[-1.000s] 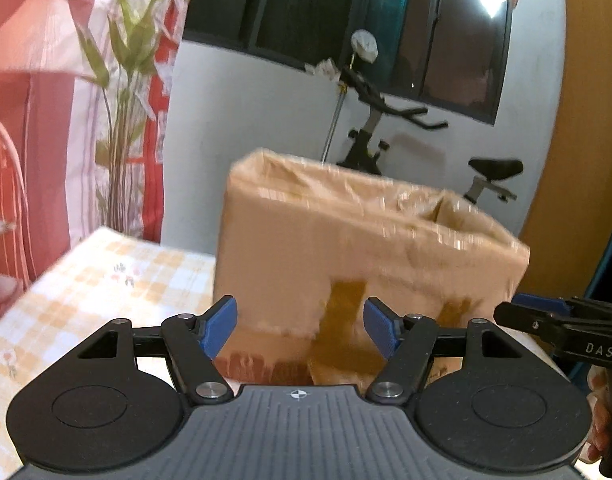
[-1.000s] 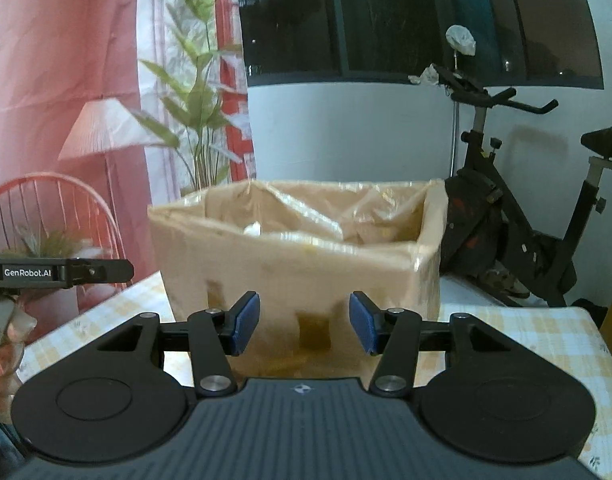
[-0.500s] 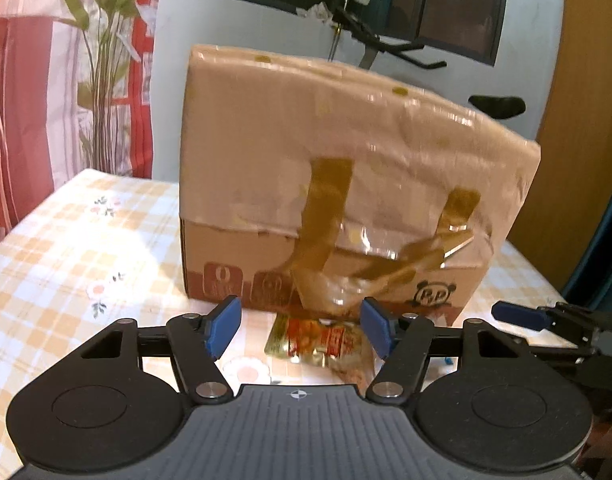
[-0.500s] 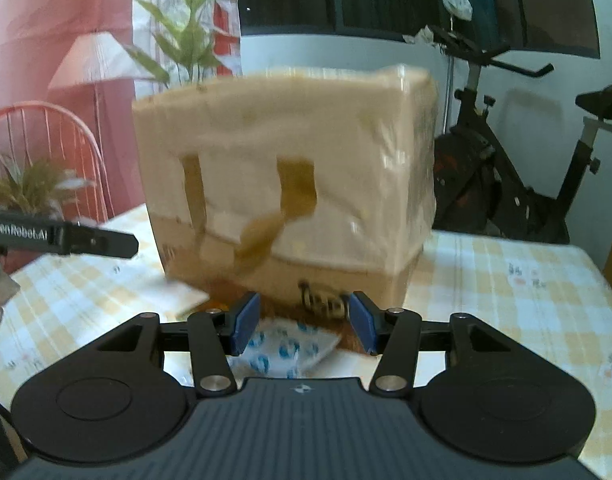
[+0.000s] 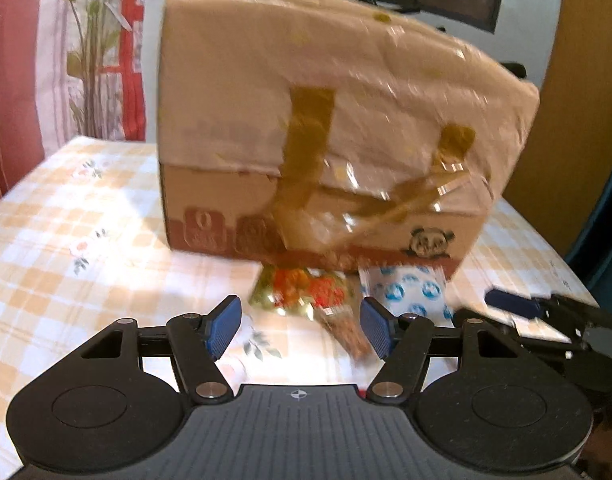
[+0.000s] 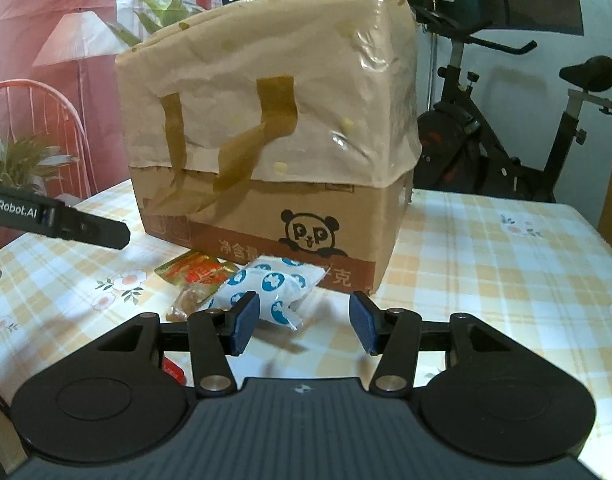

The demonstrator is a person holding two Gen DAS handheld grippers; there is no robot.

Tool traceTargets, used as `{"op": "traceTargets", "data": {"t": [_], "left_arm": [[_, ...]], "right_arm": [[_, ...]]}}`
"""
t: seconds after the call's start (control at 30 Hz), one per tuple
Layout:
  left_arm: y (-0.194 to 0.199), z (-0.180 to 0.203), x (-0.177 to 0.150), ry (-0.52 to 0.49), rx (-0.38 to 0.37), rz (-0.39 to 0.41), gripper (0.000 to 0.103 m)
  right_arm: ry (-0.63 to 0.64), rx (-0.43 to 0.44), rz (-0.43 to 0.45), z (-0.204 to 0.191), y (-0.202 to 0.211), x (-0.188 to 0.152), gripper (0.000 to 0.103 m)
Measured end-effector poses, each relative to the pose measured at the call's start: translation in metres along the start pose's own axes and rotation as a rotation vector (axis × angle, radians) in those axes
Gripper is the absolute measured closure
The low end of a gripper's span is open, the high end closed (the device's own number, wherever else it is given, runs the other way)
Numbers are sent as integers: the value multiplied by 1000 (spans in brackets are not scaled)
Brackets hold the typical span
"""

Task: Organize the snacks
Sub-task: 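Lower the left tool onto the red sausage stick and close it, then grasp the white blue-dotted pouch with the right tool while the left tool holds the red stick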

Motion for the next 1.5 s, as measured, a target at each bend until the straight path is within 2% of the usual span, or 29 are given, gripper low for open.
{"op": "traceTargets", "data": {"t": [0.2, 0.4, 0.67, 0.83, 1.0, 1.13, 1.17, 1.27, 1.3, 1.5], "left_arm": [[-7, 22, -20, -43, -57, -77, 34], [-10, 31, -41, -79, -70, -144, 34], [-8, 44, -57, -128, -92, -174, 30], [-14, 46, -67, -165, -69, -207, 29], [-19, 42, -68, -210, -14, -196, 26], [-20, 32, -64, -187, 12, -171, 27], [-20, 30, -63, -178, 14, -164, 32], [-17, 22, -57, -164, 34, -145, 65], [-17, 19, -56, -153, 37, -144, 73], [-16, 13, -52, -118, 13, -137, 84]], "right_arm": [[27, 12, 8, -5, 1, -1, 50], [24, 20, 6, -5, 1, -1, 50], [22, 20, 3, -6, -1, -2, 50], [33, 16, 10, -7, 1, -2, 50], [39, 14, 10, -8, 1, -3, 50], [43, 14, 8, -9, 1, -3, 50], [43, 14, 8, -9, 1, -3, 50], [42, 14, 8, -9, 0, -3, 50], [42, 14, 9, -9, 0, -3, 50], [42, 14, 5, -9, -1, -4, 50]]}}
Point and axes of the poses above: each gripper's, at about its wrist camera, not at the fingertips, and y roughly against the way its jaws point, z to its right, x to its top, the point moved 10 cm from there along -y, roughly the way its jaws point, and after that the axes turned 3 degrees about -z, right-handed, at the moved point
